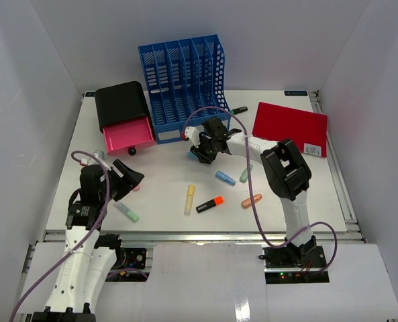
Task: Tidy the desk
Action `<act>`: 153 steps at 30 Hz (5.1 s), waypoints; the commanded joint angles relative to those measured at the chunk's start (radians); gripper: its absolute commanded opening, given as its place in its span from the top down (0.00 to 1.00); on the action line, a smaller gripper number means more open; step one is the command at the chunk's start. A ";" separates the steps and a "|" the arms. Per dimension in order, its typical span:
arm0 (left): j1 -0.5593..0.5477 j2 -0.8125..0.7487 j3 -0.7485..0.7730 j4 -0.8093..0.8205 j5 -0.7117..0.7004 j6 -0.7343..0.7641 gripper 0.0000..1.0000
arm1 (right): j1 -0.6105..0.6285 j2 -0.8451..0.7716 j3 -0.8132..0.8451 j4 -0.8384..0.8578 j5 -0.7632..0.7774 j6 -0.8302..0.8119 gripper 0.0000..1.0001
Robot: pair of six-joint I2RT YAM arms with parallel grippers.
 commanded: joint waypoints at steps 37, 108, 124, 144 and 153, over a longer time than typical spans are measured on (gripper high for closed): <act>0.000 -0.279 0.180 -0.070 -0.158 0.031 0.21 | 0.328 0.154 0.770 0.163 0.082 -0.346 0.92; -0.511 0.289 0.006 -0.332 -0.506 -0.633 0.26 | -0.471 -0.808 -0.531 0.014 -0.790 0.107 0.22; -0.511 0.453 0.049 -0.508 -0.707 -0.760 0.16 | -0.525 -0.801 -0.533 -0.002 -0.853 0.087 0.22; -0.222 0.494 -0.111 -0.114 -0.504 -0.449 0.37 | -0.580 -0.801 -0.540 -0.002 -0.902 0.096 0.21; -0.222 0.448 -0.168 -0.117 -0.453 -0.475 0.54 | -0.586 -0.801 -0.542 -0.002 -0.911 0.098 0.21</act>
